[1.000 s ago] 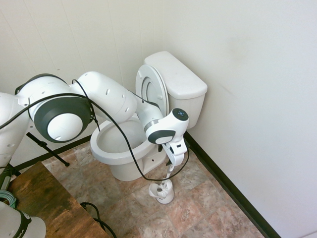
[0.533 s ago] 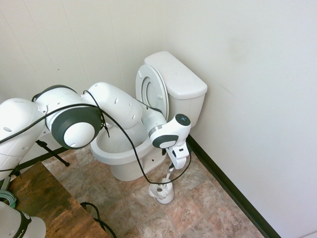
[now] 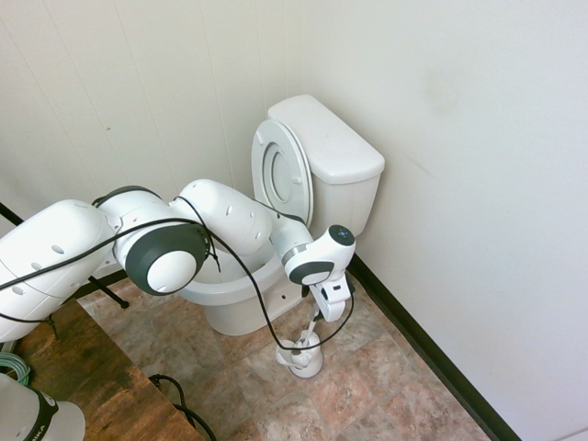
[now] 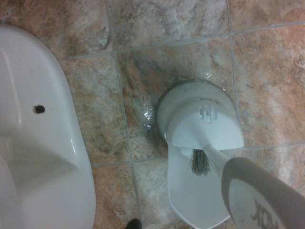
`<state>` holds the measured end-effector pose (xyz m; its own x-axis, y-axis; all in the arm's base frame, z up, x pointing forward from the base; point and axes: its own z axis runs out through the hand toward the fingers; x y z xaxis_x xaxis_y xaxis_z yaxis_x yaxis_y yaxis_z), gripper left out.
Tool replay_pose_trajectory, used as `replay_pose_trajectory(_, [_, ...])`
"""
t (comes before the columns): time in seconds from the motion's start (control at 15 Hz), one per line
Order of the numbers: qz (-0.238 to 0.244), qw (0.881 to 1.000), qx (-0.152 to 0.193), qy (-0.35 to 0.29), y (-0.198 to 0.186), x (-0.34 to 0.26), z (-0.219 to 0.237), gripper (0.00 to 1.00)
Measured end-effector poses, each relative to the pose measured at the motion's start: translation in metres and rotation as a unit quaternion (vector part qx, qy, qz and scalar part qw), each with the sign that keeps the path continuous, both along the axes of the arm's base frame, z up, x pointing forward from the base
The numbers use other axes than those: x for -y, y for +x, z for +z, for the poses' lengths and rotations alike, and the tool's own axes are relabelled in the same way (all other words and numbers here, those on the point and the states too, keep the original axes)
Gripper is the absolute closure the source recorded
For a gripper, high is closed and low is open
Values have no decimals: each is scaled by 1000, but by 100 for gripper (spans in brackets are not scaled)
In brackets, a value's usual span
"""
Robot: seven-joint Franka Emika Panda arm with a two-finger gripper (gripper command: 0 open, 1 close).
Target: Clean the toilet
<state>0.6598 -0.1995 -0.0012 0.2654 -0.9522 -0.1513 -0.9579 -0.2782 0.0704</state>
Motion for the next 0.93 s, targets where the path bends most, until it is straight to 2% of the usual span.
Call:
replay_pose_trajectory(0.13, [0, 1000, 0, 1, 3, 2, -1, 0])
replay_pose_trajectory(0.2, [-1, 1000, 0, 1, 4, 3, -2, 100])
replay_pose_trajectory(0.93, [-7, 1000, -7, 6, 9, 9, -9, 100])
